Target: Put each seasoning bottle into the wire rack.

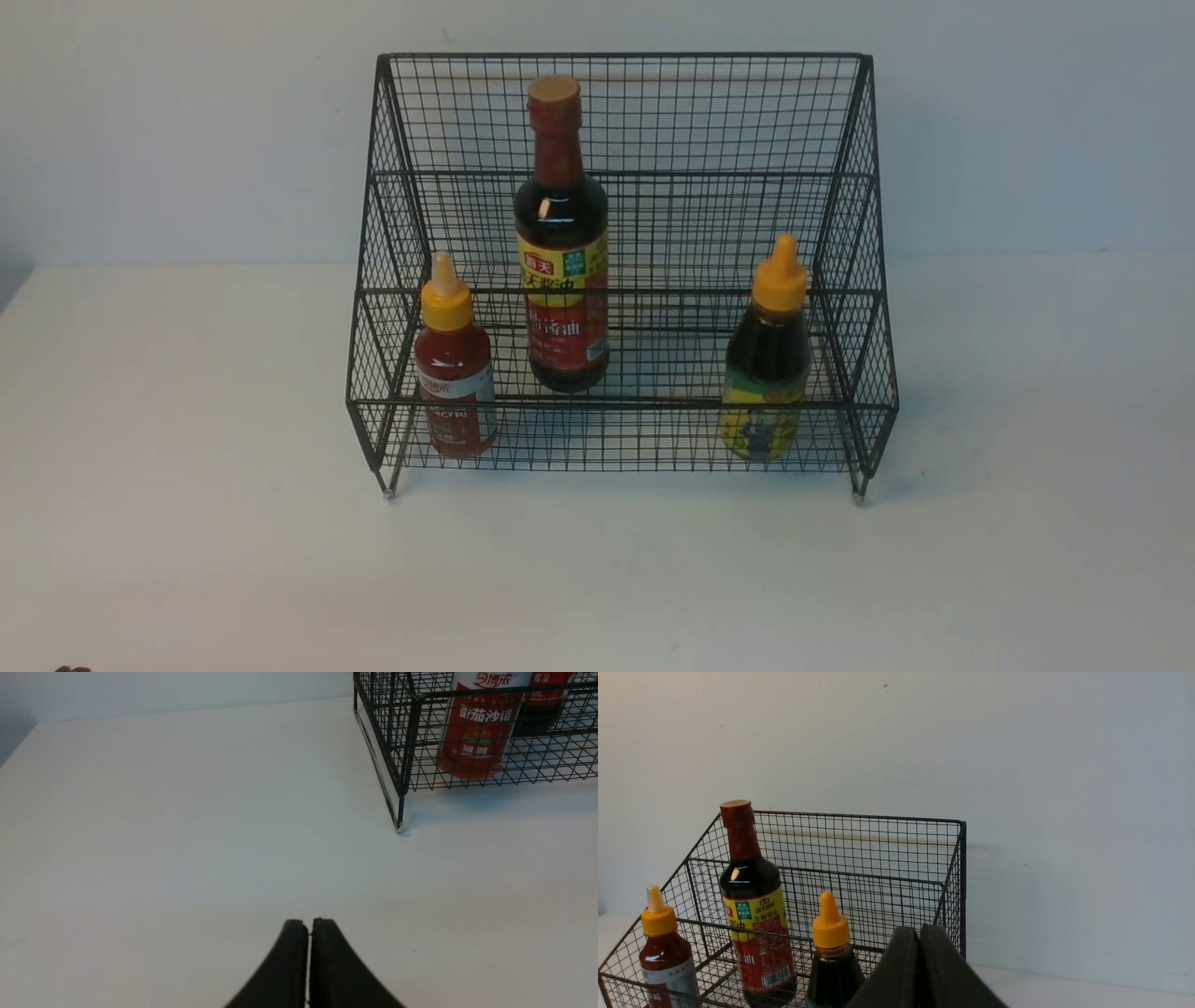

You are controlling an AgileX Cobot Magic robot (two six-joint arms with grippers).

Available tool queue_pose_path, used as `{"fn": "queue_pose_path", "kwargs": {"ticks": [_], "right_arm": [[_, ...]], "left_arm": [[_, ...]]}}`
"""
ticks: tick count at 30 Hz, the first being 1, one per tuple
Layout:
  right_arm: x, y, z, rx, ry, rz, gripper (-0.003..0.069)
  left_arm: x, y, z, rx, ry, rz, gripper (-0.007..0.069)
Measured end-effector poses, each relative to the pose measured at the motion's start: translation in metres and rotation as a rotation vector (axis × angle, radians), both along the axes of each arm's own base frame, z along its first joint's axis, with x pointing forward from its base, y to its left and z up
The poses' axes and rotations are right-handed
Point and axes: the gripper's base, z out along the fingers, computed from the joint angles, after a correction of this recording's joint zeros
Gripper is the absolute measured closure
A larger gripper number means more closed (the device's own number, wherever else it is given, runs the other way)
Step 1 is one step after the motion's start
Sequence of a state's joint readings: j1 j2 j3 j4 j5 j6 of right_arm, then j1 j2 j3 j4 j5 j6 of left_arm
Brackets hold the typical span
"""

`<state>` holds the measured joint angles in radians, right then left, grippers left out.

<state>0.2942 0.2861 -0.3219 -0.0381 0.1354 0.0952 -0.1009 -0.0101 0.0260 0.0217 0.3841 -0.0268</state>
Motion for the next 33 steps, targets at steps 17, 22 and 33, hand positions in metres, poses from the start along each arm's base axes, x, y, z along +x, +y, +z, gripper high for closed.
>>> {"fn": "queue_pose_path", "kwargs": {"ticks": [17,22,33], "right_arm": [[-0.005,-0.01,-0.031,-0.063,0.032,-0.117,0.0673],[-0.009,-0.02,-0.093,-0.113,0.146,-0.255,0.0673],[-0.019,-0.024,-0.119,-0.132,0.262,-0.308,0.0673]], "left_arm": [[0.0,0.0,0.0,0.0,0.0,0.0,0.063],[0.0,0.0,0.0,0.0,0.0,0.0,0.063],[0.0,0.0,0.0,0.0,0.0,0.0,0.0629]]}}
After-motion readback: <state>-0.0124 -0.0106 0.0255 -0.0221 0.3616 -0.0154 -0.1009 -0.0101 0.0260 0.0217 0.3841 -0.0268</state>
